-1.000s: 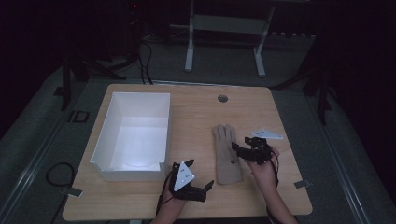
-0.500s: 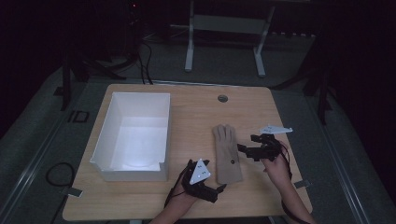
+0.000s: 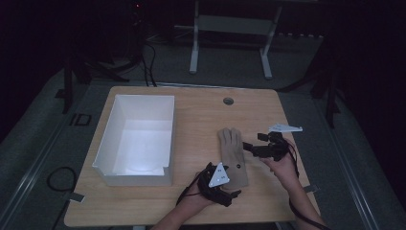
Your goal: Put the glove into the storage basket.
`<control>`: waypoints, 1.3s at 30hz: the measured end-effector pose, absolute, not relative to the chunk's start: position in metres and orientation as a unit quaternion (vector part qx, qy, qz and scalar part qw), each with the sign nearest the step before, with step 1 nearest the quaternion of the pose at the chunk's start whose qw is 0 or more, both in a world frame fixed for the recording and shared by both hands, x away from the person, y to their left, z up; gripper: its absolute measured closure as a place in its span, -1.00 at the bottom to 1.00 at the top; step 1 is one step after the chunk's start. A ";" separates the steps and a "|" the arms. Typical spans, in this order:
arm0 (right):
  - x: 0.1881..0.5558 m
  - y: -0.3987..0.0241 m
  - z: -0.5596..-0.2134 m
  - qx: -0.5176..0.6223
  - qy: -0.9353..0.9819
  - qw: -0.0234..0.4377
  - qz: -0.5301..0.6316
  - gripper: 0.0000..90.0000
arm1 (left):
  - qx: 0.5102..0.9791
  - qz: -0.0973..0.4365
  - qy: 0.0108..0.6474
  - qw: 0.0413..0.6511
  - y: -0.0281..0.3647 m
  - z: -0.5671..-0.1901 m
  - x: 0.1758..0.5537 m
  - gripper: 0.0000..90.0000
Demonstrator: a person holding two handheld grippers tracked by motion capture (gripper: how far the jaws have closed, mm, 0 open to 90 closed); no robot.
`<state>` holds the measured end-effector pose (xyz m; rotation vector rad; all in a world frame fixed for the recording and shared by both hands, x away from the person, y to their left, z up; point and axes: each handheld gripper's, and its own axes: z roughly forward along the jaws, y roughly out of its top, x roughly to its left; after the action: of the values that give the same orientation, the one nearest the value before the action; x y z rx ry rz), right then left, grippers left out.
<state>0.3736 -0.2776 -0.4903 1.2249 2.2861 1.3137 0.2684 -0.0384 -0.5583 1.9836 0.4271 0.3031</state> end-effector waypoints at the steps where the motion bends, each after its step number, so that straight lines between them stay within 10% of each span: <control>1: 0.377 -0.276 -0.491 0.418 0.783 0.117 0.446 -0.72 | 0.829 0.127 0.170 0.517 -0.039 -0.558 0.269 -0.68; 19: 0.422 -0.251 -0.534 0.438 0.799 0.093 0.402 -0.26 | 0.863 0.106 0.147 0.471 -0.054 -0.565 0.283 -0.48; 29: 0.440 -0.247 -0.556 0.472 0.794 0.044 0.381 -0.40 | 0.871 0.097 0.140 0.460 -0.051 -0.569 0.290 -0.27; 39: 0.430 -0.232 -0.551 0.417 0.826 0.048 0.376 0.44 | 0.883 0.122 0.121 0.436 -0.049 -0.572 0.282 -0.21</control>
<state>0.4299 -0.2320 -0.5512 1.2721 2.5186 1.1451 0.2821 -0.0492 -0.5720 2.1983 0.3005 0.3048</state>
